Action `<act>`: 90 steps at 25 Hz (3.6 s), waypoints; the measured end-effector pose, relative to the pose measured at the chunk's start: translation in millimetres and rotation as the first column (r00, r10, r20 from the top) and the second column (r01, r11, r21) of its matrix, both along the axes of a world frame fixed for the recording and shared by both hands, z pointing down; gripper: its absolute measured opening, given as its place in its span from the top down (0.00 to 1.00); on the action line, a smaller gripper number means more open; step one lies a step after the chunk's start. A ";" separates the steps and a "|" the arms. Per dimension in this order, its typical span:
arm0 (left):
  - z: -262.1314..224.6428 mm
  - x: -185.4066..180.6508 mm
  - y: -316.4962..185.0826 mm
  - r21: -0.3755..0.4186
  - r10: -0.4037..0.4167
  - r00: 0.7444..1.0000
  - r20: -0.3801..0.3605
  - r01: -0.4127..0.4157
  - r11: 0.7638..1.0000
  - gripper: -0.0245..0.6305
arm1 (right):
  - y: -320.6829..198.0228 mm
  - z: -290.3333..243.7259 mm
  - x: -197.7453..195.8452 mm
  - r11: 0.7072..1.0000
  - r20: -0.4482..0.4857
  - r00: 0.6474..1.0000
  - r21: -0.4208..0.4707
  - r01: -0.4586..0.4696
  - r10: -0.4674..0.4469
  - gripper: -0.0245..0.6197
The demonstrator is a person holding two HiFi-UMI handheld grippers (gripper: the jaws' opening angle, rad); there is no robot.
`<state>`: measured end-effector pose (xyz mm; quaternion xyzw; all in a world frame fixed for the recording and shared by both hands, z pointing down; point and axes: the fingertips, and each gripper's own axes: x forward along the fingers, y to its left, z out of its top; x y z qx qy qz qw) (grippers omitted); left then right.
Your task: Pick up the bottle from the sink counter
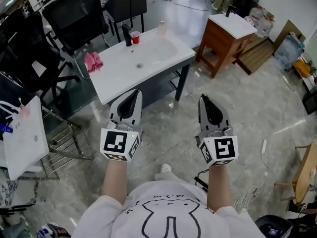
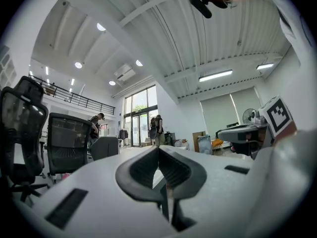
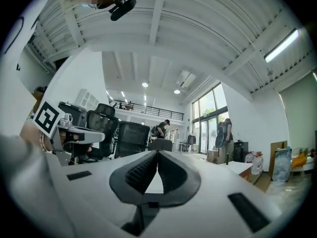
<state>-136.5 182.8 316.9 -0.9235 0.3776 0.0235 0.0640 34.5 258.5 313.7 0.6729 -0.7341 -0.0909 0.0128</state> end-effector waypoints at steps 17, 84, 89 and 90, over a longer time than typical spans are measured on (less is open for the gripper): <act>-0.3 54.2 -64.3 0.021 -0.034 0.999 -0.007 0.034 0.999 0.95 | -64.5 6.0 55.6 1.000 -0.007 1.000 0.009 0.024 -0.024 0.91; 42.7 158.3 -575.8 -0.061 -0.149 0.989 0.016 0.150 0.987 0.95 | -609.3 71.3 149.7 0.952 0.067 0.964 -0.151 0.265 -0.257 0.64; 50.3 165.3 -603.0 -0.077 -0.183 0.983 0.030 0.185 0.980 0.95 | -657.2 87.9 156.2 0.935 0.064 0.952 -0.177 0.306 -0.300 0.63; 52.3 167.5 -607.2 -0.078 -0.186 0.982 0.036 0.188 0.979 0.95 | -665.3 91.5 156.3 0.931 0.062 0.949 -0.183 0.315 -0.309 0.63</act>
